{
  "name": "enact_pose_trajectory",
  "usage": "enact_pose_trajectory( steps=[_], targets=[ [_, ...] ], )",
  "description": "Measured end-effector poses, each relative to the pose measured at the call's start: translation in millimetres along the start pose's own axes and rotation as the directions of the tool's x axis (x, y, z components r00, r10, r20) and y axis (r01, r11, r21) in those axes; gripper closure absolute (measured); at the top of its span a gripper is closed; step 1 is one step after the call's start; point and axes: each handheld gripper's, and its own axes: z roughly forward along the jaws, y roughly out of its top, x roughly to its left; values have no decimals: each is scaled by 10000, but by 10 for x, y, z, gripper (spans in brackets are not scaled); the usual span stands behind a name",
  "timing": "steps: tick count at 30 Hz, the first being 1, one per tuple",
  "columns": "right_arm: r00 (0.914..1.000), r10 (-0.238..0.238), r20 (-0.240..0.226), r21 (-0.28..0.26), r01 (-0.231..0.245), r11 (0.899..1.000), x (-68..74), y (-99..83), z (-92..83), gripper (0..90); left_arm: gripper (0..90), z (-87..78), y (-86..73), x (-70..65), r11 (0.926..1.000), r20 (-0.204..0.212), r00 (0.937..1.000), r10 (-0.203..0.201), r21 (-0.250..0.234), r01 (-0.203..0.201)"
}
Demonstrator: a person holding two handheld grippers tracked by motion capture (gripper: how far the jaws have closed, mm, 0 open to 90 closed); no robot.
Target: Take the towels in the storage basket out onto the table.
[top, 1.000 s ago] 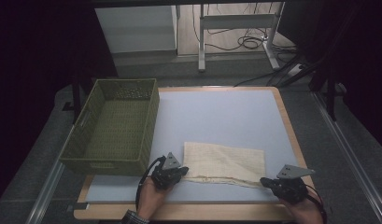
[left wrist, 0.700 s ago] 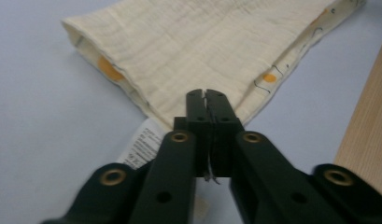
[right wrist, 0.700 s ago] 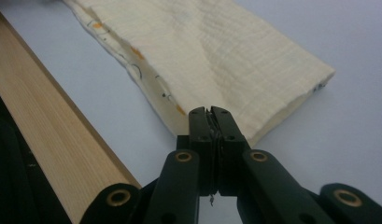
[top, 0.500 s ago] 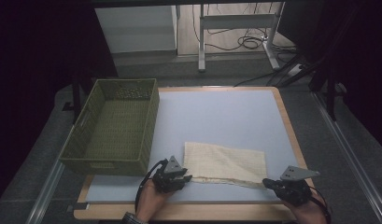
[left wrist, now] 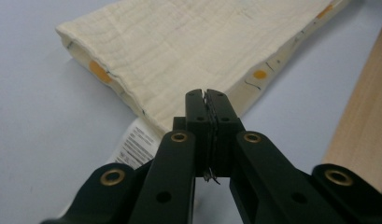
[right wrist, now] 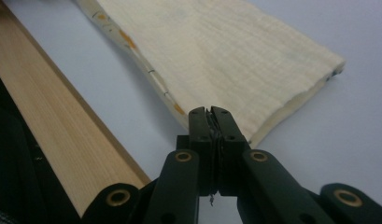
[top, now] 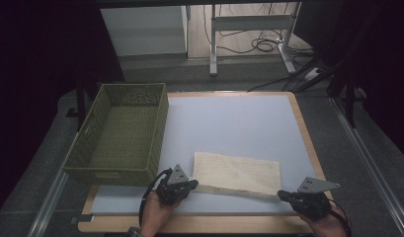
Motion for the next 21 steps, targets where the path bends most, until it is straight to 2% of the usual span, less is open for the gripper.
enact_pose_trajectory(
  steps=[1, 2, 3, 4, 5, 6, 7, 8, 10, 11, 12, 13, 14, 15, 17, 18, 19, 20, 21],
  targets=[
    [10000, 29, -36, 64, -29, 10000, 2, -15, 13, 876, 868, 30, -21, -12, 9997, -5, 10000, 12, 256, -12],
    [9999, 119, -121, 191, -117, 9997, -7, -43, 42, 863, 799, 57, -38, -10, 9993, -23, 10000, -16, 378, 16],
    [9993, 315, -211, 260, -310, 9992, -34, -77, 67, 803, 669, 72, -60, 12, 9990, 75, 9999, -70, 442, 66],
    [9993, 315, -211, 260, -310, 9992, -34, -77, 67, 803, 642, 72, -60, 12, 9990, 75, 9999, -70, 442, 66],
    [9982, 497, -329, 13, -497, 9988, -65, -74, 19, 774, 591, 52, -58, 39, 9993, 78, 9997, -215, 318, 213],
    [9982, 497, -329, 13, -497, 9988, -65, -74, 19, 774, 591, 31, -47, 60, 9992, 105, 9993, -352, 212, 350],
    [9980, 594, -204, -238, -599, 9979, -106, -36, -53, 742, 553, -20, 6, 132, 9973, 160, 9972, -727, -103, 728],
    [9980, 594, -204, -238, -599, 9979, -106, -36, -53, 742, 542, -20, 6, 132, 9973, 160, 9972, -727, -103, 728],
    [9977, 680, 42, -313, -678, 9972, -173, 29, -81, 727, 542, -27, 107, 221, 9932, -71, 9940, -1093, -422, 1089],
    [9968, 729, 315, -417, -715, 9966, -258, 105, -49, 726, 543, -6, 158, 268, 9914, -137, 9925, -1217, -492, 1209],
    [9968, 729, 315, -417, -715, 9966, -258, 105, -49, 726, 543, 18, 198, 299, 9900, -261, 9910, -1314, -550, 1298],
    [9952, 853, 486, -490, -829, 9954, -366, 182, 38, 727, 560, 97, 310, 377, 9889, -556, 9888, -1388, -611, 1354],
    [9942, 904, 579, -508, -875, 9949, -407, 213, 77, 727, 565, 97, 310, 377, 9889, -556, 9888, -1388, -611, 1354],
    [9942, 904, 579, -508, -875, 9949, -407, 213, 77, 727, 565, 146, 367, 414, 9888, -755, 9870, -1419, -582, 1377],
    [9913, 1015, 841, -507, -975, 9939, -526, 301, 211, 727, 598, 252, 482, 491, 9904, -1239, 9833, -1335, -522, 1279],
    [9868, 1068, 1216, -434, -1022, 9938, -627, 365, 326, 727, 590, 301, 526, 529, 9906, -1420, 9807, -1345, -442, 1295],
    [9849, 1118, 1320, -422, -1071, 9933, -665, 382, 365, 727, 591, 369, 578, 591, 9907, -1705, 9761, -1349, -393, 1301],
    [9849, 1118, 1320, -422, -1071, 9933, -665, 382, 365, 727, 589, 369, 578, 591, 9907, -1705, 9761, -1349, -393, 1301],
    [9809, 1431, 1314, -423, -1387, 9894, -763, 411, 463, 708, 570, 419, 598, 639, 9908, -1877, 9729, -1351, -253, 1327]
  ],
)
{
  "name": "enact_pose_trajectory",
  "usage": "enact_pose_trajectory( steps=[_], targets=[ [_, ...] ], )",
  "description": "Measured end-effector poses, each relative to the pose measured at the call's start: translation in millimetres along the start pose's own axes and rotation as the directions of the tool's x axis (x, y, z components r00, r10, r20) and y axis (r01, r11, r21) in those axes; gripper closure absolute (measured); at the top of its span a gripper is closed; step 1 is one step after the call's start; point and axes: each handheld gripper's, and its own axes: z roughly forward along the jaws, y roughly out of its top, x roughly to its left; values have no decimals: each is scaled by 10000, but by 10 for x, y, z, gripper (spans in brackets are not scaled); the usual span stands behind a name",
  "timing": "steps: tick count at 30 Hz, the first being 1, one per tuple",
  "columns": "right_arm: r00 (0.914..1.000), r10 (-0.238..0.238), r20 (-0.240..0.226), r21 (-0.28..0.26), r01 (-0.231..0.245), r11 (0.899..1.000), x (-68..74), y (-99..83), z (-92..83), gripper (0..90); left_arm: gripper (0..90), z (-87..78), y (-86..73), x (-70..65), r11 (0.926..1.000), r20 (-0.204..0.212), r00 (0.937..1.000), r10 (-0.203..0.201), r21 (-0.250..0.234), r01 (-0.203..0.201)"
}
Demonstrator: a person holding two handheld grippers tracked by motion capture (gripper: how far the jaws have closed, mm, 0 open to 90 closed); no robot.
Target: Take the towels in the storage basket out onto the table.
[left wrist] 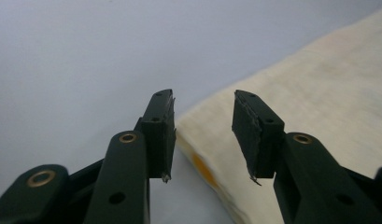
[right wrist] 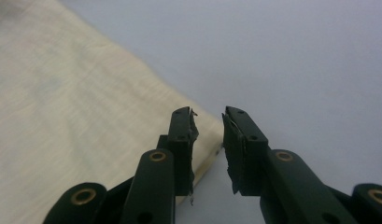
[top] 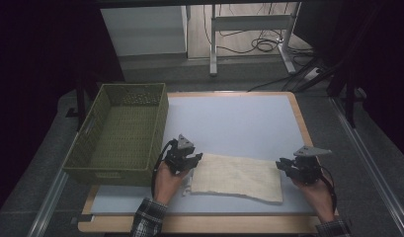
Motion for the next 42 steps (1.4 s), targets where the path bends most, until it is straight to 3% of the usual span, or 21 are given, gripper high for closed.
enact_pose_trajectory(
  steps=[4, 5, 6, 7, 8, 9, 10, 12, 15, 18, 21, 24, 25, 27, 29, 34, 37, 41, 42],
  targets=[
    [9999, 147, 31, 420, -148, 9990, -40, -16, 164, 638, 541, 243, -30, 59, 9971, -22, 10000, 12, 757, -10],
    [9999, 147, 31, 420, -148, 9990, -40, -16, 164, 638, 546, 243, -30, 59, 9971, -22, 10000, 12, 757, -10],
    [9999, 83, 119, 695, -91, 9975, -29, -43, 222, 662, 564, 314, -64, 57, 9955, 12, 10000, 37, 947, -37],
    [9999, 45, 146, 729, -55, 9973, -22, -56, 238, 719, 596, 324, -85, 63, 9966, 207, 9998, -31, 822, 14],
    [9999, 45, 146, 729, -55, 9973, -22, -56, 238, 719, 656, 324, -85, 63, 9966, 207, 9998, -31, 822, 14],
    [10000, 85, 19, 671, -86, 9977, -17, -61, 233, 797, 656, 323, -99, 69, 9970, 470, 9988, -169, 762, 133],
    [10000, 75, -49, 701, -71, 9975, -9, -56, 230, 841, 726, 321, -98, 63, 9970, 647, 9976, -233, 750, 185],
    [9997, -216, 146, 764, 204, 9969, -8, 1, 233, 859, 844, 284, -82, 39, 9973, 673, 9977, -5, 732, -44],
    [9994, -223, 270, 602, 206, 9980, -48, 71, 226, 859, 847, 210, -72, 36, 9988, 775, 9969, -96, 483, 59],
    [9993, -184, 324, 424, 170, 9990, -125, 196, 241, 859, 847, 35, -59, -6, 9998, 975, 9950, -211, 66, 206],
    [9990, -224, 397, 327, 212, 9992, -224, 348, 343, 859, 838, -65, -54, -49, 9996, 899, 9958, -149, -210, 169],
    [9997, 216, 150, 648, -225, 9976, -328, 362, 558, 853, 729, 44, -61, -11, 9996, 386, 9992, 62, 286, -73],
    [9997, 216, 150, 648, -225, 9976, -328, 362, 558, 853, 729, 90, -70, 25, 9994, 328, 9995, 10, 356, -22],
    [9995, 305, 106, 608, -311, 9977, -330, 326, 579, 840, 644, 159, -87, 91, 9993, 155, 9997, -183, 324, 178],
    [9994, 319, 97, 489, -323, 9983, -325, 300, 534, 801, 607, 196, -102, 126, 9994, 188, 9997, -157, 314, 151],
    [9986, 523, -46, 411, -520, 9978, -330, 279, 365, 695, 526, 281, -143, 138, 9986, -308, 9995, 114, 526, -98],
    [9974, 642, -342, 313, -631, 9975, -283, 226, 277, 632, 457, 305, -181, 147, 9992, -529, 9981, 313, 276, -299],
    [9981, 444, -435, 463, -424, 9980, -177, 164, 234, 577, 372, 322, -208, 242, 9992, -193, 9993, -328, 202, 331],
    [9980, 392, -491, 468, -369, 9982, -145, 155, 222, 562, 370, 324, -207, 243, 9992, -192, 9993, -326, 210, 330]
  ],
)
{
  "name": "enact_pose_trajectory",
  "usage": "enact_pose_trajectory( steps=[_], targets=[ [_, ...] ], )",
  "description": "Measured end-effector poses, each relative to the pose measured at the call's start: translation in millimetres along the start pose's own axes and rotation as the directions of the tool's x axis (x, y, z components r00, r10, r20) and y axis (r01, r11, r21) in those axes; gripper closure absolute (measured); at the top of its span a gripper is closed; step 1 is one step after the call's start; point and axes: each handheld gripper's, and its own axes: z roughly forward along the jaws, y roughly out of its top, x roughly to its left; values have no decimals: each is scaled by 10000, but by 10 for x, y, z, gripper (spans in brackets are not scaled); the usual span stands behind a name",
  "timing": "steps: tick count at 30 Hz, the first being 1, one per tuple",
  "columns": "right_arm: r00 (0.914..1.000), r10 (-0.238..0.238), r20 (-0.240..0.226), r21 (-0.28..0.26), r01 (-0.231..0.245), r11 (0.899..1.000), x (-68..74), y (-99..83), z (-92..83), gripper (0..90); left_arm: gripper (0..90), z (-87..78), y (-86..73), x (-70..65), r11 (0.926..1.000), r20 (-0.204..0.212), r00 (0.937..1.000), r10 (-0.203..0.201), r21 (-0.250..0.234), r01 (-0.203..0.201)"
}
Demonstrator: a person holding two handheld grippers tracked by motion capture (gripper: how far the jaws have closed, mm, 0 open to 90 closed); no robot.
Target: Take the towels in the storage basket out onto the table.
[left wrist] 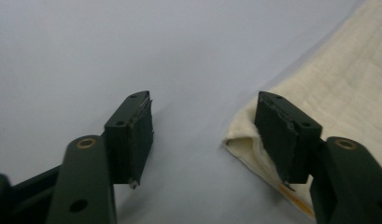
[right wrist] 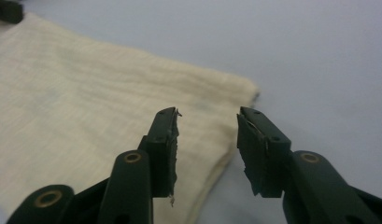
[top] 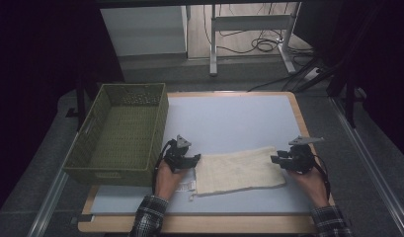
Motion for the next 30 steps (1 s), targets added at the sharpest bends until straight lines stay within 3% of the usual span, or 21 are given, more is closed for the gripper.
enact_pose_trajectory(
  steps=[6, 14, 15, 18, 19, 23, 30],
  targets=[
    [9986, -502, -152, -79, 501, 9987, 231, -34, -57, 494, 367, 1, -6, 8, 10000, 46, 10000, -15, 6, 15],
    [9914, -1148, -626, -118, 1143, 9934, 508, -28, -42, 491, 366, 2, -9, 9, 10000, 52, 10000, -34, -11, 34],
    [9876, -1315, -855, -155, 1306, 9913, 609, -16, -16, 491, 366, 3, -10, 9, 10000, 67, 10000, -60, -18, 60],
    [9839, -1429, -1073, -161, 1420, 9897, 691, -3, 12, 491, 366, 3, -10, 9, 10000, 63, 10000, -51, -18, 51],
    [9778, -1645, -1296, -174, 1637, 9864, 801, 13, 55, 496, 366, 2, -10, 9, 10000, 63, 10000, -31, -4, 31],
    [9655, -1943, -1735, -102, 1955, 9806, 993, 40, 146, 500, 366, 3, -10, 9, 10000, 60, 10000, -44, -14, 44],
    [9476, -2206, -2311, -70, 2251, 9743, 1252, 91, 292, 520, 366, 3, -12, 9, 10000, 65, 10000, -55, -22, 56]
  ],
)
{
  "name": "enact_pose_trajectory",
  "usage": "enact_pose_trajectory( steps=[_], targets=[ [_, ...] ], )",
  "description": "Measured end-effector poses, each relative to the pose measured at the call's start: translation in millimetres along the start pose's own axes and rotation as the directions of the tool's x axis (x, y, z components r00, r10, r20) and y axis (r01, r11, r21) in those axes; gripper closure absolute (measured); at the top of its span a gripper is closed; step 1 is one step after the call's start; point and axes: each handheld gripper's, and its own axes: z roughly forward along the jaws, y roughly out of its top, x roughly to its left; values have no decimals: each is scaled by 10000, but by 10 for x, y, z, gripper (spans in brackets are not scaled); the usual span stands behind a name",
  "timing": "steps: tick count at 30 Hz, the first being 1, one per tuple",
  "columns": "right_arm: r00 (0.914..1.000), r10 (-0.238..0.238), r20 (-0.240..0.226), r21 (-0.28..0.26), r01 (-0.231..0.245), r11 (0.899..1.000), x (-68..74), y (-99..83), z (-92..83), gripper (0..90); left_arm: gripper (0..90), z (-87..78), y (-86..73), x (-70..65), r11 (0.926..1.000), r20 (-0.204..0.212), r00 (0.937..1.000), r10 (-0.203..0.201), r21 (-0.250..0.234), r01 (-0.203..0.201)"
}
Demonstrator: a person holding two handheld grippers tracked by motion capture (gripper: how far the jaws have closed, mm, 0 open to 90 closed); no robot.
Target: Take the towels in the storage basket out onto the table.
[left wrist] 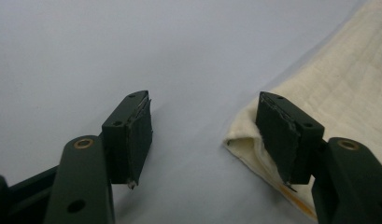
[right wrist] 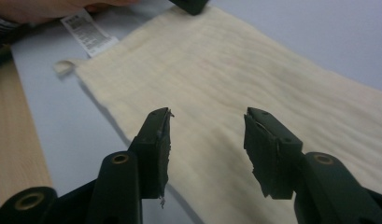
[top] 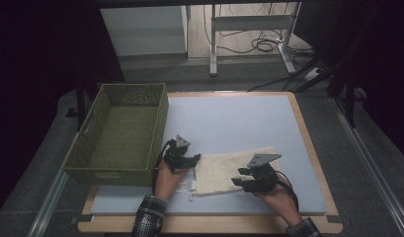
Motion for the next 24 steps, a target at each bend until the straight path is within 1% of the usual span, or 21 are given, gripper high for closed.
enact_pose_trajectory(
  steps=[3, 7, 11, 14, 17, 21, 22, 23, 24],
  targets=[
    [9996, -95, -255, -9, 94, 10000, 81, 50, 78, 538, 366, 2, -1, -1, 10000, 3, 10000, -34, -23, 34],
    [9975, -252, -667, -1, 252, 9997, 187, 120, 181, 588, 366, 2, -1, 0, 10000, 10, 10000, -34, -31, 34],
    [9936, -428, -1047, 81, 439, 9990, 313, 193, 285, 648, 366, 1, -1, 2, 10000, 16, 10000, -41, -24, 41],
    [9889, -619, -1352, 106, 639, 9979, 409, 239, 362, 684, 366, 2, -2, 3, 10000, 22, 10000, -32, -34, 32],
    [9842, -831, -1566, 182, 870, 9960, 502, 276, 439, 688, 367, 3, -2, 2, 10000, 10, 10000, -39, -39, 39],
    [9779, -960, -1859, 212, 1016, 9946, 606, 318, 553, 687, 366, 3, -2, 2, 10000, 8, 10000, -38, -40, 38],
    [9779, -960, -1859, 212, 1016, 9946, 606, 318, 553, 687, 366, 3, -2, 2, 10000, 8, 10000, -38, -40, 38],
    [9751, -1053, -1950, 292, 1131, 9932, 658, 335, 628, 669, 366, 2, -2, 3, 10000, 11, 10000, -27, -39, 27],
    [9746, -1075, -1963, 322, 1160, 9927, 674, 340, 654, 657, 366, 3, -2, 2, 10000, 4, 10000, -32, -44, 32]
  ],
)
